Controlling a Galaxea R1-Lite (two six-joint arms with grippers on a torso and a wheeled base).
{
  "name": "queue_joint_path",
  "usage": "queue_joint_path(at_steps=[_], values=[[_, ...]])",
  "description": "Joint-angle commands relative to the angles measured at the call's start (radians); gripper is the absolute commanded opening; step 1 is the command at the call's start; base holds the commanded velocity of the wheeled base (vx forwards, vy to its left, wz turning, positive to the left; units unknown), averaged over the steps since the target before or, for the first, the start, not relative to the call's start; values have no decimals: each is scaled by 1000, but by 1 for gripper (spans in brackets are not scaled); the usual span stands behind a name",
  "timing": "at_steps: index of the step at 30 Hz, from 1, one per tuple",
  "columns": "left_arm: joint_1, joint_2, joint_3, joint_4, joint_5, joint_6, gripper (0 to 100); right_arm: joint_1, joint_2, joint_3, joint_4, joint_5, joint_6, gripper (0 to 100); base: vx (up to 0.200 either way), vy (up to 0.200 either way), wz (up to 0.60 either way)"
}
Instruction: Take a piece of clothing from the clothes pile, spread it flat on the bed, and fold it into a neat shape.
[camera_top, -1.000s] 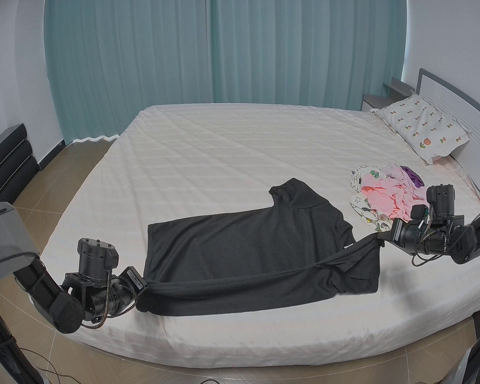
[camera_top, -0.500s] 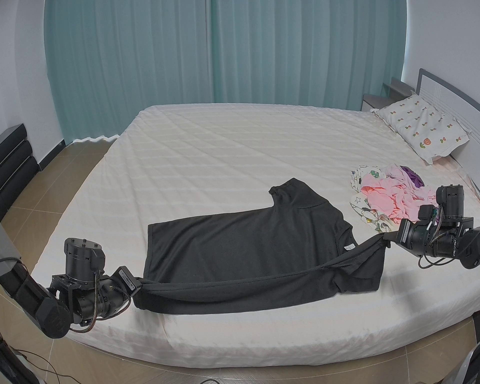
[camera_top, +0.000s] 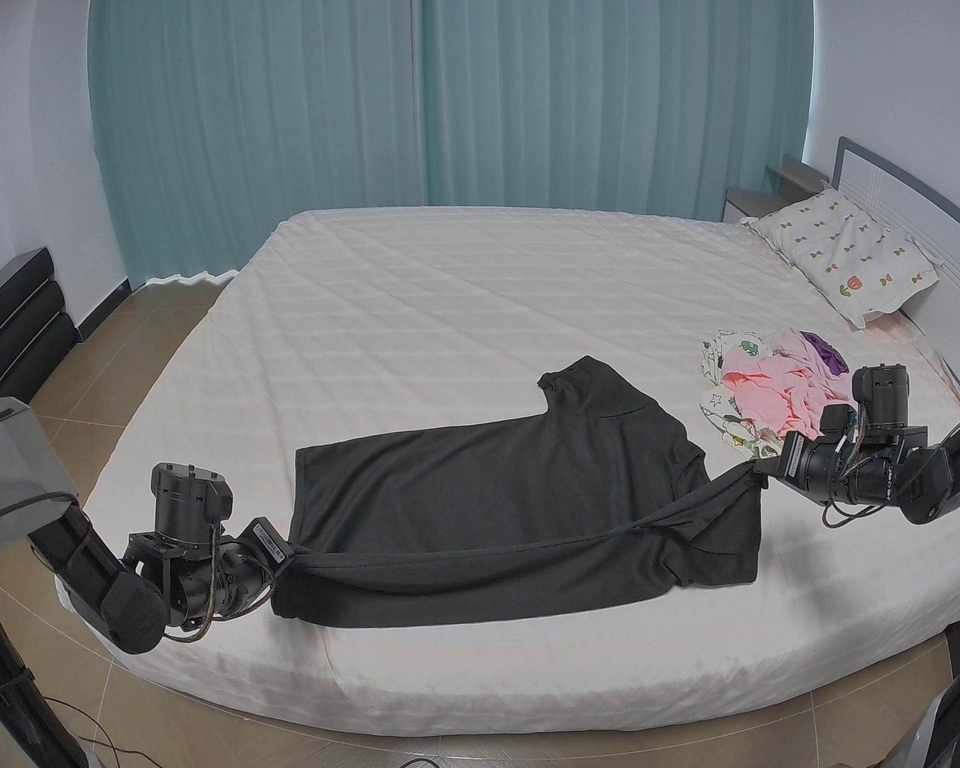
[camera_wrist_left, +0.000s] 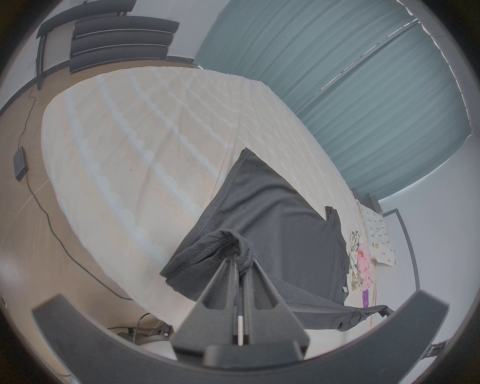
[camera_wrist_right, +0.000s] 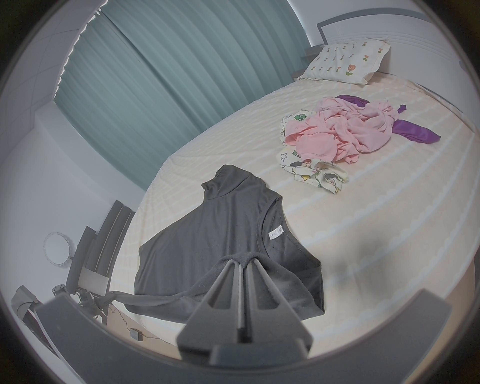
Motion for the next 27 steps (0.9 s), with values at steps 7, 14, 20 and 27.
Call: queue_joint_path(at_steps=[7, 14, 20, 27], values=[[25, 114, -85, -2, 0, -2, 0, 4, 120, -79, -3, 1, 3, 0, 0, 0, 0], [37, 197, -144, -2, -1, -4, 0, 5, 171, -102, -6, 3, 5, 0, 0, 0, 0], [51, 246, -181, -3, -1, -7, 0, 7, 206, -119, -9, 3, 6, 0, 0, 0, 0], [61, 278, -210, -3, -3, -8, 0, 25, 260, -123, -98, 1, 42, 0, 0, 0, 0]])
